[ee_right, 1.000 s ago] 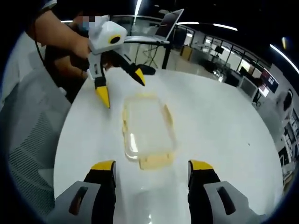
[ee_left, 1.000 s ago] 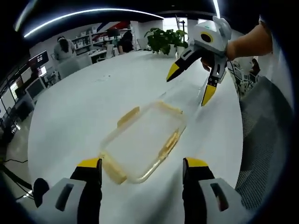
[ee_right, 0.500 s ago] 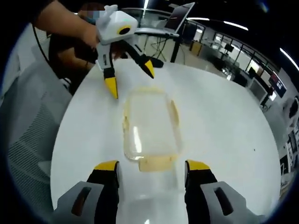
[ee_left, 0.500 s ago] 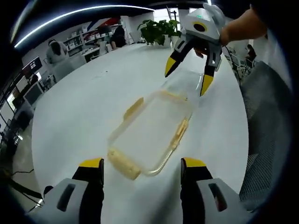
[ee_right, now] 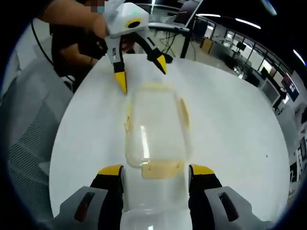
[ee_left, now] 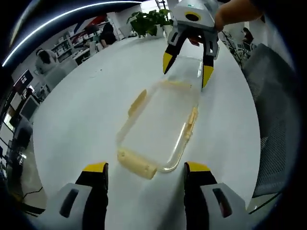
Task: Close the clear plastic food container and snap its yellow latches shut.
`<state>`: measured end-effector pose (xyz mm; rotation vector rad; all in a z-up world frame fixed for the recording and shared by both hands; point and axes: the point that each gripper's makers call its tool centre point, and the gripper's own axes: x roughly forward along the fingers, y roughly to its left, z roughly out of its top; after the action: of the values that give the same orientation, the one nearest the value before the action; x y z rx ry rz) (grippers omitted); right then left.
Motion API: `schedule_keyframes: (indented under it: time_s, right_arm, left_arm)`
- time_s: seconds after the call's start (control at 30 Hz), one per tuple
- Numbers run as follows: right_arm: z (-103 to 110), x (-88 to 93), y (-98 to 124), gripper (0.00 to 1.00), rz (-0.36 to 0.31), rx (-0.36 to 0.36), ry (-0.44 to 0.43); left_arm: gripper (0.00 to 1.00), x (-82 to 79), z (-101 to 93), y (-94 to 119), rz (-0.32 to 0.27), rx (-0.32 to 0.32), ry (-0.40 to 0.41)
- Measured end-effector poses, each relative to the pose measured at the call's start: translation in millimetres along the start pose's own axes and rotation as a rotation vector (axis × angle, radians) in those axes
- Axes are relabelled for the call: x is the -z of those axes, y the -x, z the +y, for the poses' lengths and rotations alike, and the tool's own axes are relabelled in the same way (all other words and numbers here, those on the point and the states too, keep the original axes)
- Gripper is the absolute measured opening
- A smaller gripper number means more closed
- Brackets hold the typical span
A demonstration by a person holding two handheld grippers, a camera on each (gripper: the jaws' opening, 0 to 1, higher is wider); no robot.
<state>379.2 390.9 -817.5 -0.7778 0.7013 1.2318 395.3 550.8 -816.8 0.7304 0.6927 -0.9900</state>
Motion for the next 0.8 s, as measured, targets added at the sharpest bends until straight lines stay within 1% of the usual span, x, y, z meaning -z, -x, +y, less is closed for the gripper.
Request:
schedule_keyframes:
  time_s: [0.13,0.2,0.27,0.3,0.43,0.5,0.57,0.73,0.8]
  right_arm:
    - [-1.6,-0.9,-1.2,0.51,0.001,-0.005,0.003]
    - [-2.6,0.5,-2.7,0.51,0.01,-0.007,0.004]
    - [-3.4,0.0,-3.4,0.51,0.009,-0.012,0.003]
    - [-3.5,-0.5,-4.0,0.51,0.012,-0.016,0.0]
    - [-3.0,-1.4,-7.1,0.51,0.017,-0.027,-0.002]
    - [-3.2,-0.4,-9.1,0.51,0.028,-0.034,-0.008]
    - [-3.1,-0.7,-9.7,0.51,0.033,-0.04,-0.006]
    - [-3.5,0.6,-10.2,0.51,0.043,-0.057,-0.018]
    - [-4.4,1.6,-10.5,0.51,0.05,-0.061,-0.015]
  left_arm:
    - [0.62,1.2,5.4,-1.8,0.029,-0.006,-0.099]
    - [0.61,2.7,3.0,-2.9,0.042,0.02,-0.119]
    - [0.6,6.0,5.6,-4.0,0.064,0.029,-0.162]
    - [0.6,5.3,6.1,-4.2,0.061,0.035,-0.167]
    - [0.6,3.4,10.9,-5.1,0.079,0.052,-0.189]
    - [0.6,3.1,10.2,-5.9,0.084,0.08,-0.22]
    - [0.59,4.6,10.3,-6.3,0.104,0.107,-0.253]
    - [0.57,1.3,15.9,-6.9,0.117,0.132,-0.297]
    - [0.55,1.7,14.9,-7.9,0.131,0.164,-0.324]
